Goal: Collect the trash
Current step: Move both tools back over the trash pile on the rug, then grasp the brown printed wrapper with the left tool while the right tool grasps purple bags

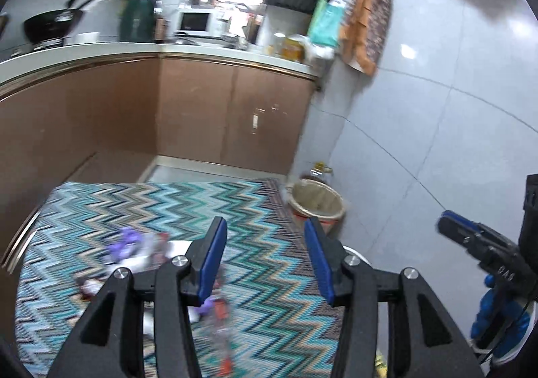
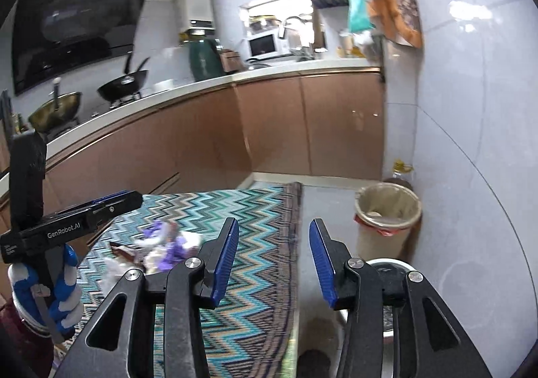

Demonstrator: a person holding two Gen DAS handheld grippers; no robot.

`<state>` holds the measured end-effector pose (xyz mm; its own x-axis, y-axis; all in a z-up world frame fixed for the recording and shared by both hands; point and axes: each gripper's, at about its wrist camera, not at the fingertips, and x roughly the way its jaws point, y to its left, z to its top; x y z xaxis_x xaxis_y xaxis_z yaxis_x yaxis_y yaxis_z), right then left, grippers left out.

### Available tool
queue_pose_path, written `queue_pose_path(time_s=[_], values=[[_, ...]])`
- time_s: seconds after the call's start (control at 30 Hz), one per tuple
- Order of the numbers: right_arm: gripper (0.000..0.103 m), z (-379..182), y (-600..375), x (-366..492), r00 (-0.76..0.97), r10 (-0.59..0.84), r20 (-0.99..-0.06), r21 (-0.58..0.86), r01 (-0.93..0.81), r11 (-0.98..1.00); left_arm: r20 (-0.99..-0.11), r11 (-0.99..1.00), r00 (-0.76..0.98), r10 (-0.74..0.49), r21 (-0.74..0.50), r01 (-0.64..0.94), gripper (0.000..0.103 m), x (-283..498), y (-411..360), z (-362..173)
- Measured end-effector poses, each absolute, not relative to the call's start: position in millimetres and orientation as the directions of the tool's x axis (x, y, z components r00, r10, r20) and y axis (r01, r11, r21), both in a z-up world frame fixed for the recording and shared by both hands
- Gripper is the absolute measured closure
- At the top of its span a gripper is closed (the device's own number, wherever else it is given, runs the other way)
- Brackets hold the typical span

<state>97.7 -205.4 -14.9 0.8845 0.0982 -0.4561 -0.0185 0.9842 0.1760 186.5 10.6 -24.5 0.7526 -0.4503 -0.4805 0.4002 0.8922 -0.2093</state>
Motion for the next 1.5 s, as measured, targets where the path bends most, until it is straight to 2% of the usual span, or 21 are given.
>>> queue_pose_path(time_s=[0.2,0.47,0.83,1.27,1.33,1.43,1.5], values=[[0.06,-12,-166,102,0.873,0.154,-0.462,0.161,-0.088,0.983,-0.494,0.938,0.799,-0.344,-0.221,0.267,0.057,190,99,-39],[0.06,-35,-124,125,0.821,0.242,-0.518,0.178,-0.174,0.969,-0.539,0.955,0.8,-0.264,-0.261,0.139,0.057,206,173,-69],[0.06,-95,-55,186,0.661,0.378,-0.649,0.188,-0.341,0.921,-0.662,0.923,0.679,-0.318,-0.379,0.063,0.057,255,198,-136],[0.06,-146,7,240,0.534,0.353,-0.768,0.075,-0.473,0.878,-0.746,0.901,0.552,-0.372,-0.434,0.021,0.057,294,192,-189],[0.062,-152,11,247,0.526,0.341,-0.779,0.061,-0.478,0.876,-0.747,0.898,0.544,-0.381,-0.44,0.024,0.057,296,191,-192],[0.071,-159,14,257,0.514,0.327,-0.793,0.049,-0.481,0.875,-0.749,0.899,0.543,-0.38,-0.438,0.026,0.058,298,190,-194],[0.081,-164,14,260,0.504,0.317,-0.804,0.044,-0.48,0.876,-0.749,0.901,0.543,-0.379,-0.433,0.031,0.068,298,190,-194]])
